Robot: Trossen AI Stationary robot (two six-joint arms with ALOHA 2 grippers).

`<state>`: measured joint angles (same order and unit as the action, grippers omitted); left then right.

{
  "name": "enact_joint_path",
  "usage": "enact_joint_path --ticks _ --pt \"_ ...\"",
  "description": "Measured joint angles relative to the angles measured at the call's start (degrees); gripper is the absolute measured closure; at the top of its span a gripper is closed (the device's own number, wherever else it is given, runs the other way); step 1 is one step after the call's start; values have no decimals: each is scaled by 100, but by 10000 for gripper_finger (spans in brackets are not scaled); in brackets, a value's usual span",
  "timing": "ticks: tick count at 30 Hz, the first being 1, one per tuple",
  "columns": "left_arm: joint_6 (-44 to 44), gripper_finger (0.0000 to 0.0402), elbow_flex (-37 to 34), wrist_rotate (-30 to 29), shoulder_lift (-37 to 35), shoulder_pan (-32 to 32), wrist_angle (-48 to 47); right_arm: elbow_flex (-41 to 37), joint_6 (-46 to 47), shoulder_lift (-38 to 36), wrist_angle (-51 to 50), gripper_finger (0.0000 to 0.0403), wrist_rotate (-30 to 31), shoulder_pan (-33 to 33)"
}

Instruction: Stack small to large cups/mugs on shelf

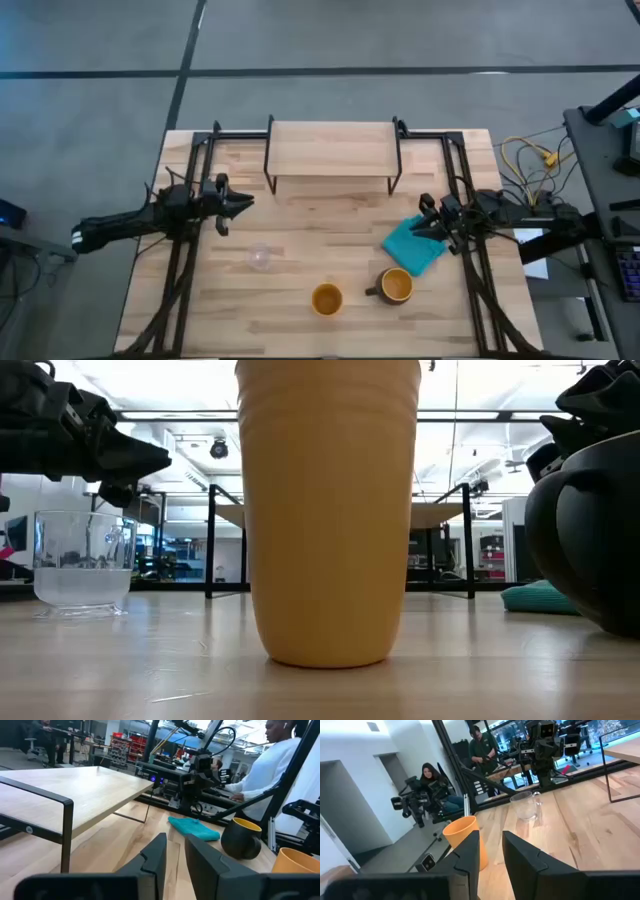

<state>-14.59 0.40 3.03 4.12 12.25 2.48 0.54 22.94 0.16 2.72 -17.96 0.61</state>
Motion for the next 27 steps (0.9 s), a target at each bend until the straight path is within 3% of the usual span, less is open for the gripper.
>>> enact_joint_path --ticks 27 --pt "-2 345 1 0 -2 -2 0 2 0 0 0 333 0 -1"
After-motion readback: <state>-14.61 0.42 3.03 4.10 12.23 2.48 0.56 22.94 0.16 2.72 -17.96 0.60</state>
